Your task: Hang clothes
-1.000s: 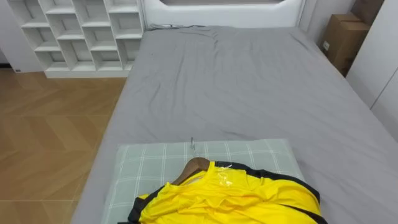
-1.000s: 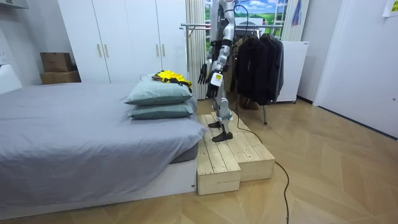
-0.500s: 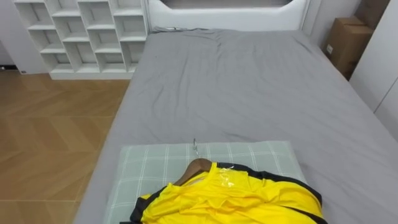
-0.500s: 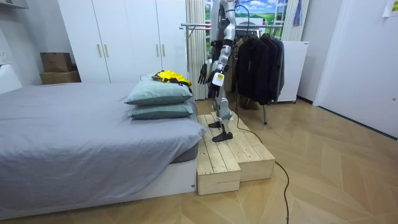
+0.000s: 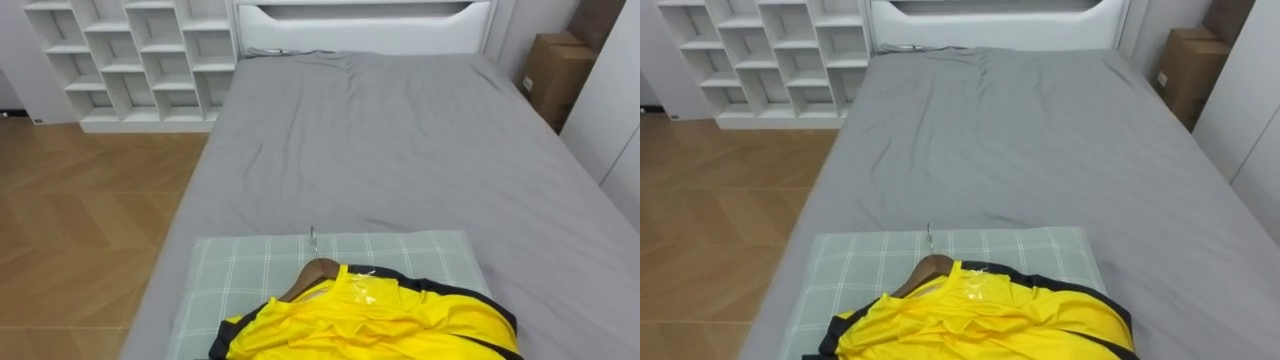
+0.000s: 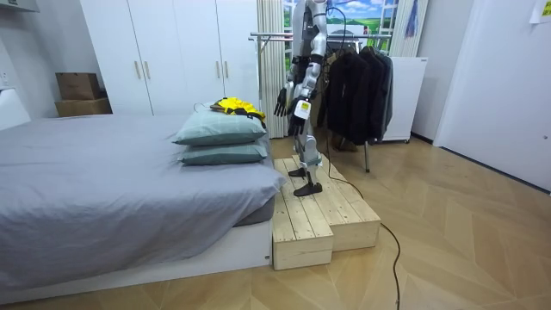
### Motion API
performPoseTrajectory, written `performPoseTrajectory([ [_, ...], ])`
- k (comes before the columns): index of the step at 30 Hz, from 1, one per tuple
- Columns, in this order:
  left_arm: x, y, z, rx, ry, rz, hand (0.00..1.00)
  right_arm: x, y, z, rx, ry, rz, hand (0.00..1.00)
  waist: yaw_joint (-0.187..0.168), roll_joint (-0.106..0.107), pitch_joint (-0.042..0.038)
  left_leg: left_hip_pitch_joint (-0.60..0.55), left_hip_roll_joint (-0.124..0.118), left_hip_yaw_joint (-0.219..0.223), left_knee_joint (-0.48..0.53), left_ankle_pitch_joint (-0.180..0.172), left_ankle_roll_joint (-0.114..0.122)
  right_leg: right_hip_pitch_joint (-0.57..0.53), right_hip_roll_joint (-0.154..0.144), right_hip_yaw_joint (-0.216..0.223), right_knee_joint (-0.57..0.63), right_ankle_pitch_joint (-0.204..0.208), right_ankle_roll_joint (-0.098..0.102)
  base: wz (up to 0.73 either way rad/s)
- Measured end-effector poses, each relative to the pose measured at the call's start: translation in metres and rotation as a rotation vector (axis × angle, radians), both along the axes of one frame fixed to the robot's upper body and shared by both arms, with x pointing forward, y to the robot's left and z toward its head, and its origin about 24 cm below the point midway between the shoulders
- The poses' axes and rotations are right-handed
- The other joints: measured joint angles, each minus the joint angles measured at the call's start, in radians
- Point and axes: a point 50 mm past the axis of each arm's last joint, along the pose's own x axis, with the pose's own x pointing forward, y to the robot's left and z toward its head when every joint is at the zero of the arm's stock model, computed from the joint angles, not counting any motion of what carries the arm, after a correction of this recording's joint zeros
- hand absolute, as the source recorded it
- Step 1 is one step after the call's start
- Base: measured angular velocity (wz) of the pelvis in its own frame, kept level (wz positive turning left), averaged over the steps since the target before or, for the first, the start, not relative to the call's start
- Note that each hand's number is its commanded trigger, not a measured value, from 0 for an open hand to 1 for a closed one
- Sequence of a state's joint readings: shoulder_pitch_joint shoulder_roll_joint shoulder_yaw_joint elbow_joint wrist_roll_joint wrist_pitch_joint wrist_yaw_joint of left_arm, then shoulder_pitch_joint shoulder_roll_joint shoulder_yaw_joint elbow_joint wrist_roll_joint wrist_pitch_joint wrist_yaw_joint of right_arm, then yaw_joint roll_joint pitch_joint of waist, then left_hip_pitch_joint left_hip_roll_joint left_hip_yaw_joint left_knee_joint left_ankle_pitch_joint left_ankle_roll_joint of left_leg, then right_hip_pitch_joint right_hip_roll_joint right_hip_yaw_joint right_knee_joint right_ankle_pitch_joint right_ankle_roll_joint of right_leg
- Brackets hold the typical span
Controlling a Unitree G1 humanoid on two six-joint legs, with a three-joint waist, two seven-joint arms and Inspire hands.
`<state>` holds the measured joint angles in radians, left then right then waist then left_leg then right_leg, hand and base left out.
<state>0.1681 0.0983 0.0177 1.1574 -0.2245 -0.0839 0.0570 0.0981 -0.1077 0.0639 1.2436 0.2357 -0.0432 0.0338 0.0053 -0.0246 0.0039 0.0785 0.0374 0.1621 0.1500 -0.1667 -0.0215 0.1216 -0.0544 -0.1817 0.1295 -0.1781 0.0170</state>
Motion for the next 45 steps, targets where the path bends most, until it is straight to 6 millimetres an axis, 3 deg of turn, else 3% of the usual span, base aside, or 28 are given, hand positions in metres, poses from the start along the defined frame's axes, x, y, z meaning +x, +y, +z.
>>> performPoseTrajectory([
  [5,0.0,0.0,0.0,0.003,0.001,0.001,0.0,0.0,0.0,0.0,-0.003,0.0,0.0,0.0,0.0,0.0,-0.0058,0.001,0.0,0.0,0.0,0.0,0.0,0.001,0.0,0.0,0.001,0.0,0.0,0.0],
  [16,-0.005,0.011,0.002,0.117,0.029,0.054,0.0,-0.001,-0.001,0.0,-0.009,0.005,-0.009,0.0,-0.001,0.004,-0.0011,0.005,0.0,-0.004,0.001,-0.001,-0.001,0.008,0.0,-0.005,0.001,-0.002,-0.001,0.0],
  [23,-0.004,0.031,0.009,0.325,0.053,0.088,0.0,-0.002,-0.002,0.0,-0.012,0.007,-0.015,0.0,0.0,0.008,-0.0005,0.005,-0.001,-0.01,0.004,-0.001,-0.001,0.01,0.0,-0.007,0.0,-0.003,-0.001,0.01],
  [31,0.03,0.041,0.025,0.561,-0.086,0.016,0.0,0.001,-0.005,0.001,-0.05,0.0,0.006,0.0,-0.003,0.019,0.0025,0.002,-0.002,-0.029,0.015,-0.006,-0.002,0.022,0.001,-0.016,-0.006,-0.003,-0.001,0.05],
  [39,0.059,0.04,0.045,0.843,-0.224,-0.167,0.0,0.005,-0.005,0.001,-0.067,-0.009,0.012,0.0,-0.025,0.021,0.0006,0.001,-0.003,-0.027,0.01,-0.006,-0.002,0.022,0.001,-0.023,-0.01,-0.003,-0.001,0.0],
  [45,0.071,0.033,0.052,0.95,-0.291,-0.258,0.0,0.005,-0.007,0.002,-0.09,-0.006,0.002,0.0,-0.04,0.028,-0.0035,0.003,-0.004,-0.029,0.009,-0.006,-0.002,0.022,0.0,-0.023,-0.011,-0.003,-0.001,0.0],
])
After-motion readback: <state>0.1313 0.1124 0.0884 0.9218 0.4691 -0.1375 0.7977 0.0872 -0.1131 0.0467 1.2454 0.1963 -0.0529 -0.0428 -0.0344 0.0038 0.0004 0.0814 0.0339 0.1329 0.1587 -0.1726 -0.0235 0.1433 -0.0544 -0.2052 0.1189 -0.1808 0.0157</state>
